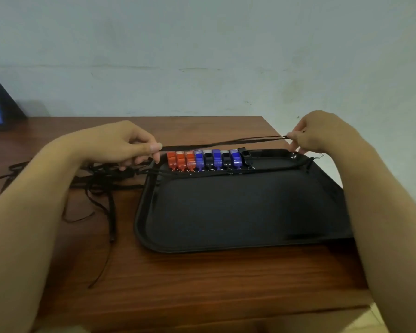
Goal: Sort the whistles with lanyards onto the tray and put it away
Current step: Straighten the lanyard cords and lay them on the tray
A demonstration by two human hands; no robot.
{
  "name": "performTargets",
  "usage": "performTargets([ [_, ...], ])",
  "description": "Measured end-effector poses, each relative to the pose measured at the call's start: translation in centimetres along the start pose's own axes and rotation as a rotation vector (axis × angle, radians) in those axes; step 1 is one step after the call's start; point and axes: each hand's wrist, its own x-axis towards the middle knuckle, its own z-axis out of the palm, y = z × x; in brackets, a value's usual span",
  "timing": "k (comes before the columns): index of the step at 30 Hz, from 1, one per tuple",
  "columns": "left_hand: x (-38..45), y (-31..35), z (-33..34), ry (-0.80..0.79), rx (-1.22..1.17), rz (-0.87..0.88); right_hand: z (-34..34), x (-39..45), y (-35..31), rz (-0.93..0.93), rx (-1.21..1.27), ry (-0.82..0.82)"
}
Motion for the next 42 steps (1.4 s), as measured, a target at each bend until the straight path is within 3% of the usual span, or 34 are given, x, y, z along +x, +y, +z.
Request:
performTargets([
  [5, -0.2, 0.4, 0.2, -0.089, -0.022, -0.026, 0.2, 0.0, 0.3, 0.04, -0.088, 0.036],
  [26, 0.0, -0.1, 0.3, -0.168, 0.213, -0.307, 0.9, 1.0, 1.2, 0.102, -0.218, -0.029],
  [33, 0.3, -1.3, 0.0, -0.138, 0.3, -0.362, 1.1, 0.7, 0.2, -0.078, -0.154, 0.072],
  [42, 0.4, -1.9, -0.4, 0.118, 0.31, -0.255, 1.4, -1.2, -1.8, -0.321, -0.163, -0.059],
])
